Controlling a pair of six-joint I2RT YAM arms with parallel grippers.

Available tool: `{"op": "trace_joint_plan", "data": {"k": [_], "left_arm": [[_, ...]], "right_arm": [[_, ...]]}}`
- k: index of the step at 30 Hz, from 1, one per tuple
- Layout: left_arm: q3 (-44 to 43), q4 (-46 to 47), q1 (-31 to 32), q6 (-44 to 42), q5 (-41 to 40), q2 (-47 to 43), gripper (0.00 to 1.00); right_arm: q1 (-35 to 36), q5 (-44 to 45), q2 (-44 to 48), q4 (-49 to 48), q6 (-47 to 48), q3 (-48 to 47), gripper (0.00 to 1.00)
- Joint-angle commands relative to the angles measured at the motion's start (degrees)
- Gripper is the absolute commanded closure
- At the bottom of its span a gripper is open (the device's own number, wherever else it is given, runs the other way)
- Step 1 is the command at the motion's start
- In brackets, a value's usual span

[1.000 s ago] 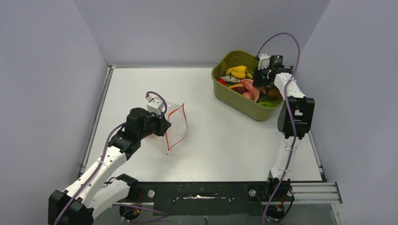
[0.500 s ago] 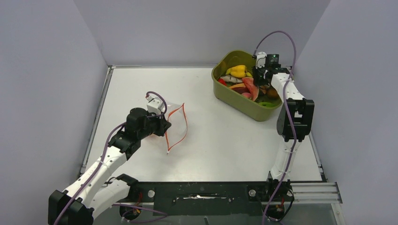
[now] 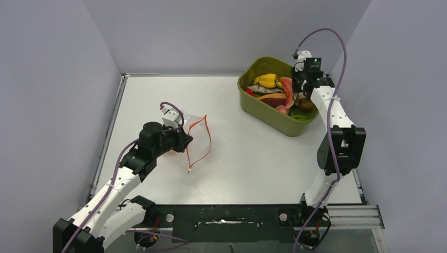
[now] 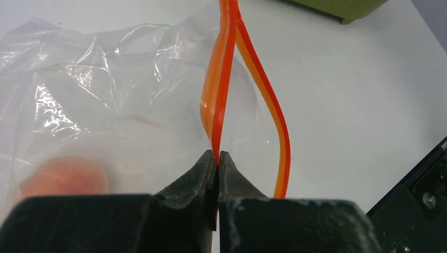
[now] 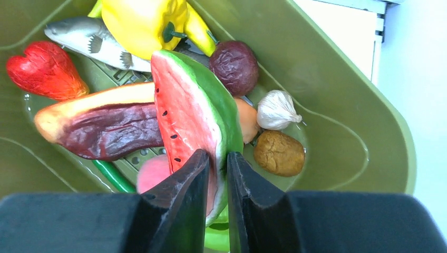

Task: Place the food in the zip-top bag and seal the zipper
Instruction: Pick up the fake fruit from the bin.

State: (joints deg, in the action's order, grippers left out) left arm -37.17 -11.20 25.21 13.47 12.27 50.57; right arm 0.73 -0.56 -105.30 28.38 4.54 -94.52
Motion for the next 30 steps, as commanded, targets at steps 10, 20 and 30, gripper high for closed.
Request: {"op": "trace_joint_plan", "data": {"k": [10, 20, 30], "left_arm": [[3.6, 16.1, 0.2, 8.0, 3.2, -1.3, 1.00], [-0.3, 16.3, 0.2, 6.7, 3.4, 3.9, 1.00], [-1.5, 16.2, 0.2, 1.9, 6.6, 5.3, 1.00]], "right_arm": [[0.9, 7.2, 17.0, 4.9, -16.0, 3.7, 1.00], [2.3, 0.6, 25.9, 10.9, -16.5, 4.5, 1.00], [8.1, -8.9, 33.3, 15.5, -20.6, 7.4, 1.00]]}}
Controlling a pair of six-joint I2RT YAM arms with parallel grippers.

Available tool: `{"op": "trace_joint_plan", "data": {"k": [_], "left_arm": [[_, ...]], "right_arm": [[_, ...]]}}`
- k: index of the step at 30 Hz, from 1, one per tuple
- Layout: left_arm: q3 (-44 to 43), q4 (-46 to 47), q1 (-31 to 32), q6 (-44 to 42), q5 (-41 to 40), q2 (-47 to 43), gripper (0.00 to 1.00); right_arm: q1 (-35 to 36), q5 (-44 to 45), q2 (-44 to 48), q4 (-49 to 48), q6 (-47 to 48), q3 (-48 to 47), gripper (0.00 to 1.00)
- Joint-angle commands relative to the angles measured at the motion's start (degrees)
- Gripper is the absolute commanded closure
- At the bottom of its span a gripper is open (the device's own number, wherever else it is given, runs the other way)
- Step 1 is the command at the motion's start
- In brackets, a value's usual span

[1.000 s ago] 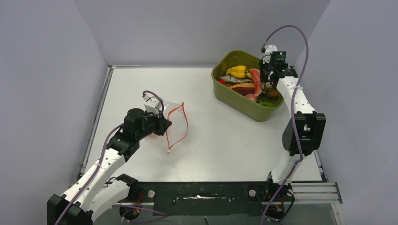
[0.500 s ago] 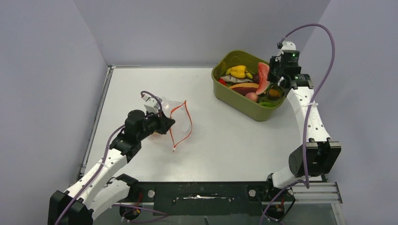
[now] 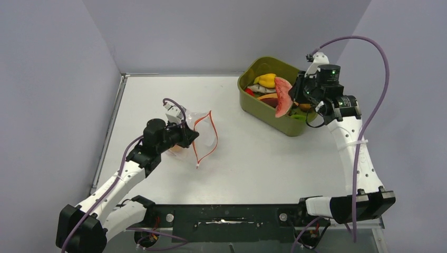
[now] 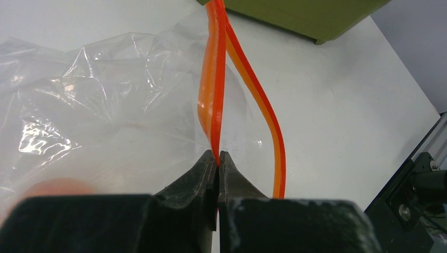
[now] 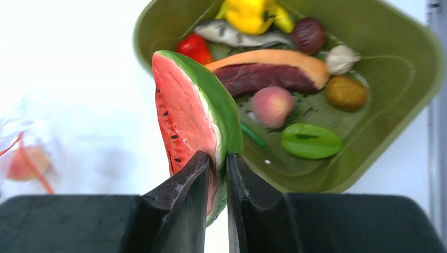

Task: Place the food in the zip-top bag and seal the zipper
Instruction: Pick up the fake fruit from the bin, then place the fake fruit in the zipper food storage bag.

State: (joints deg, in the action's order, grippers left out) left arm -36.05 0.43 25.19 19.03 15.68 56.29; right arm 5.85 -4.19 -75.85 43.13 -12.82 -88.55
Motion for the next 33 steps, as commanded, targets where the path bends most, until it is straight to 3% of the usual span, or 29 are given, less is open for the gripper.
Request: {"op": "trace_joint_plan", "data": {"k": [1, 7, 13, 20, 33], "left_arm": [[-2.4, 4.6, 0.2, -4.4, 3.8, -0.7, 1.00], [-2.1, 4.9, 0.2, -6.4, 3.4, -1.5, 1.00], [-1.8, 4.0, 0.3, -7.5, 3.9, -1.7, 1.00], [-0.5, 3.6, 0.3, -7.4, 4.9, -2.6, 1.00], [-0.6, 2.3, 0.4, -8.1, 9.8, -2.9, 1.00]], "right_arm": [[4.8, -4.9, 4.4, 0.8, -4.2, 1.7, 1.00], [16.5, -0.9, 5.6, 1.4, -9.7, 2.3, 1.00], [25.9, -6.6, 6.7, -7.7, -20.8, 10.6, 1.00], [36.1, -7.3, 2.8, -12.6, -27.0, 13.6, 1.00], [38.6, -4.6, -7.3, -10.6, -33.7, 10.8, 1.00]]}}
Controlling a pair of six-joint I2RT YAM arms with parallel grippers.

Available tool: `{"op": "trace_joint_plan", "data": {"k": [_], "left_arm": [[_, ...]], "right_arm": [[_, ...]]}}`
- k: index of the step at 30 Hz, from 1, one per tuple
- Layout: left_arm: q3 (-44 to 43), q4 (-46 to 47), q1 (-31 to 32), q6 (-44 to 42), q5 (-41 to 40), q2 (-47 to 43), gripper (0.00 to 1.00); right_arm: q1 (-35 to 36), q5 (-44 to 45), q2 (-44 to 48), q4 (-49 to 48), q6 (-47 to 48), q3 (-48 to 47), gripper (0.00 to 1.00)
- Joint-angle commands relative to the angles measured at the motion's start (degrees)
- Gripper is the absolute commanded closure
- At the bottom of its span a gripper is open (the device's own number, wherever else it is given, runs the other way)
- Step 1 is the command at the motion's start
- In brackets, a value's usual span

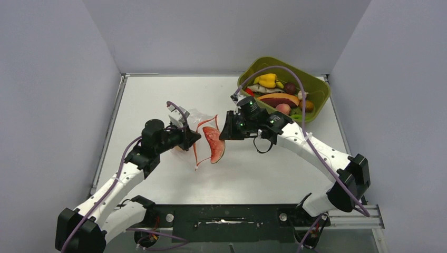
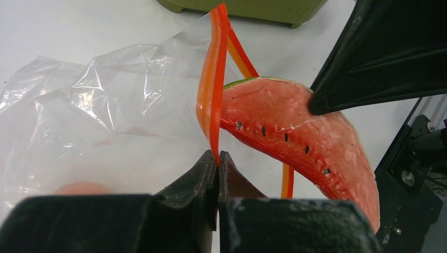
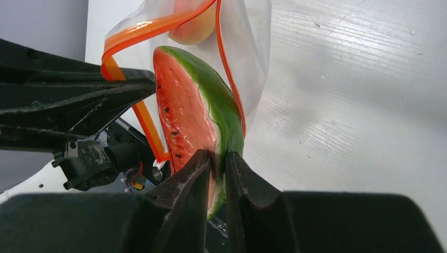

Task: Place the food in the zip-top bag and seal the zipper
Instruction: Place the fake fruit in the zipper food storage bag.

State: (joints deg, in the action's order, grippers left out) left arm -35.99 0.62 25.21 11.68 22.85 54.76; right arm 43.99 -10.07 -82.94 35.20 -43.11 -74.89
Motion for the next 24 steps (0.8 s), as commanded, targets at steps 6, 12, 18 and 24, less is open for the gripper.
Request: {"op": "trace_joint_plan", "data": {"k": [6, 12, 18, 24], "left_arm": [[-0.7, 2.0, 0.4, -0.1, 3.8, -1.7, 1.00], [0.0, 1.5, 0.4, 1.0, 6.7, -1.7, 1.00], [1.9, 4.9, 0.5, 4.2, 8.7, -2.5, 1.00], [2.2, 7.0, 0.4, 9.7, 6.1, -2.1, 1.00]], "right_arm": [[0.7, 3.6, -3.4, -2.0, -5.7, -4.2, 1.00], [0.9, 7.5, -4.4, -4.5, -6.7, -4.2, 1.00], [1.1, 12.4, -4.5, -7.7, -6.6, -3.5, 1.00], [1.4, 13.9, -2.3, -19.6, -3.9, 3.6, 1.00]]}}
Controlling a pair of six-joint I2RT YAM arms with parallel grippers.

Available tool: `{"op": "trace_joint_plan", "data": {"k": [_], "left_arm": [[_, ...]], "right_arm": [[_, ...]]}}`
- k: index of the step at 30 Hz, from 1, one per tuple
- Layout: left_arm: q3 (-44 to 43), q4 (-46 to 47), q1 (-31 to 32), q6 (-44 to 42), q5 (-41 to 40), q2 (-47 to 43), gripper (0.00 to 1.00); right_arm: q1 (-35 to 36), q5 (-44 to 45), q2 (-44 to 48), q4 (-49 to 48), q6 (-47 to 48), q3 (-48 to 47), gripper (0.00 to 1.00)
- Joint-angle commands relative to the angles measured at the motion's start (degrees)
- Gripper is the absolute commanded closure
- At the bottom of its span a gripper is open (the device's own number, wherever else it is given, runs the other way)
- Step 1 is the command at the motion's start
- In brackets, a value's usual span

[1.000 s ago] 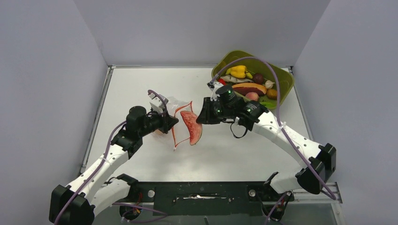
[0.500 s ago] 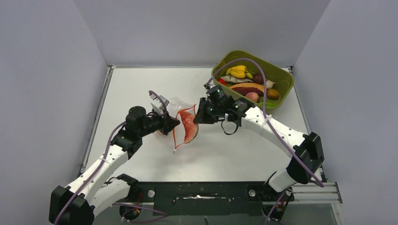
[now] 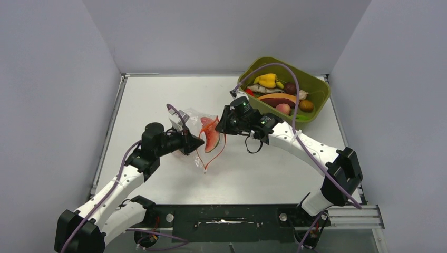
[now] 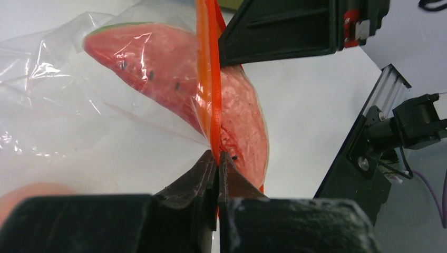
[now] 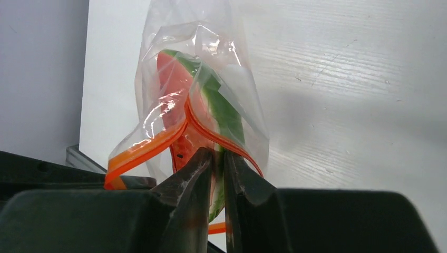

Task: Place the food in the zip-top bag and seal the zipper
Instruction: Place the fake fruit in the zipper food storage bag.

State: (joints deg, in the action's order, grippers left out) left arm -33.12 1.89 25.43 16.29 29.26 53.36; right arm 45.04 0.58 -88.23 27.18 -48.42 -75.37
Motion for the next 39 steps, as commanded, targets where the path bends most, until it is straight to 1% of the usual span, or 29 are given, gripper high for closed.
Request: {"op": "trace_joint_plan", "data": {"k": [1, 7, 10, 12, 17, 21, 24, 27, 29, 31, 34, 36, 39], "left_arm": [[-0.9, 5.5, 0.1, 6.7, -1.8, -0.4, 1.00], [-0.8, 7.3, 0.2, 13.0, -2.1, 1.8, 1.00], [-0.1, 8.9, 0.2, 14.4, -2.0, 1.6, 1.00], [0.0, 9.6, 0.2, 14.8, -2.2, 1.3, 1.00], [0.4, 9.1, 0.2, 14.7, -5.9, -0.4, 1.00], [1.7, 9.3, 0.2, 14.9, -7.1, -1.6, 1.00], [1.8, 8.1, 0.2, 14.6, -7.9, -2.3, 1.00], [2.1, 7.3, 0.2, 14.1, -9.1, -3.4, 1.00], [2.2, 7.1, 0.2, 13.5, -9.7, -3.8, 1.00], [1.9, 6.4, 0.1, 12.4, -9.8, -4.1, 1.00], [1.8, 5.1, 0.2, 10.2, -9.5, -4.2, 1.00], [1.6, 3.9, 0.1, 9.4, -10.3, -4.1, 1.00], [0.5, 0.7, 0.1, 7.7, -11.6, -3.9, 1.00]], "right_arm": [[0.4, 3.4, 3.3, -13.2, 1.4, 5.3, 1.00], [0.4, 3.7, 1.8, -18.9, 3.0, 8.1, 1.00], [0.5, 0.1, 1.7, -28.7, 6.3, 12.3, 1.00], [0.5, -0.6, 1.4, -31.8, 5.8, 13.4, 1.00], [0.6, -2.3, -1.2, -32.4, 6.0, 12.0, 1.00], [0.9, -2.8, -2.2, -36.8, 6.9, 14.0, 0.96], [0.9, -3.7, -2.9, -36.6, 6.5, 13.3, 0.94], [0.9, -4.9, -2.7, -35.1, 6.4, 12.0, 0.87], [0.9, -5.3, -1.8, -33.3, 6.6, 11.3, 0.78], [1.0, -2.9, -0.2, -31.1, 6.8, 11.2, 0.69], [0.9, -1.8, 2.3, -29.5, 7.9, 11.6, 0.58], [0.9, -1.8, 3.6, -28.0, 8.6, 11.3, 0.53], [0.9, -2.7, 5.5, -26.0, 8.8, 10.9, 0.49]]}}
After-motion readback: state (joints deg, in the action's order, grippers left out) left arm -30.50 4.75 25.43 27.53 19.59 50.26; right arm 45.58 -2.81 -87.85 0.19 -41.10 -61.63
